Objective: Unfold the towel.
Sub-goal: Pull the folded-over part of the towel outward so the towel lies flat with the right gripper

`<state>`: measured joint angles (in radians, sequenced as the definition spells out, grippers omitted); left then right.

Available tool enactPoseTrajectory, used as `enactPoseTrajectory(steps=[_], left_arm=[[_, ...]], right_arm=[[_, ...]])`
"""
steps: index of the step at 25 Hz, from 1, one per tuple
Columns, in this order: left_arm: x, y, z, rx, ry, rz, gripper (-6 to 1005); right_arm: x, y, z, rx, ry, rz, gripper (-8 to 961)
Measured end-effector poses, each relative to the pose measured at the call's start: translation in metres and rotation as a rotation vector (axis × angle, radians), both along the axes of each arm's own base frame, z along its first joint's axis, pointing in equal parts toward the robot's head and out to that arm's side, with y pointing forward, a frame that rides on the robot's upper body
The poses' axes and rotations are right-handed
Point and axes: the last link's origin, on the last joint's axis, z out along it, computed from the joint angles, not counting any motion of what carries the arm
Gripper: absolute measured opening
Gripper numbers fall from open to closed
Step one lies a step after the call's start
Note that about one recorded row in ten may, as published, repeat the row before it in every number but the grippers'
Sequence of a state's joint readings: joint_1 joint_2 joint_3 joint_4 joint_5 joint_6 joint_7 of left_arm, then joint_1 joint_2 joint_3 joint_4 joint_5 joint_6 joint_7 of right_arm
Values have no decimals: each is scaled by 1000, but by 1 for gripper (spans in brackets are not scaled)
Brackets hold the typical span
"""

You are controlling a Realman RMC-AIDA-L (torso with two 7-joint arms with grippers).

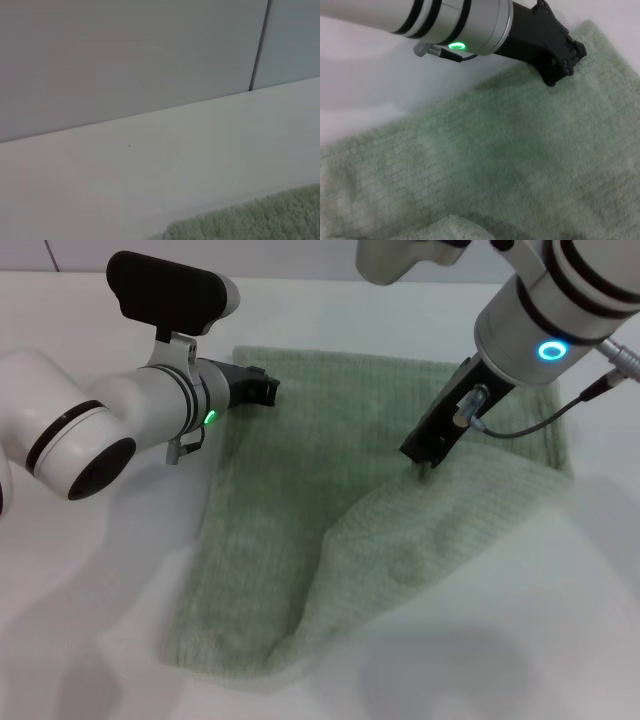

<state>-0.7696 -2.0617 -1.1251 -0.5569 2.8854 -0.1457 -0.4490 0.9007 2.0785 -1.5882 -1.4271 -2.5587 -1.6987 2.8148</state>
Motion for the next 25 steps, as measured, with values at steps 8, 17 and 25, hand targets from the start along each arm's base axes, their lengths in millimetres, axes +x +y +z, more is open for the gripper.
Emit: enactPoseTrajectory(steps=[8,17,25], left_arm=[[-2,-1,1,2,-1,5,-1],[-2,0,1,3,-2,5,-1],[-1,1,2,8,-8,6,-2]], right_arm=[[-10,-6,7,-44,-43,-15,25],[-11,-13,9,-88,-89,-44,25],[-8,-20,11,-127,-112,-77,24]])
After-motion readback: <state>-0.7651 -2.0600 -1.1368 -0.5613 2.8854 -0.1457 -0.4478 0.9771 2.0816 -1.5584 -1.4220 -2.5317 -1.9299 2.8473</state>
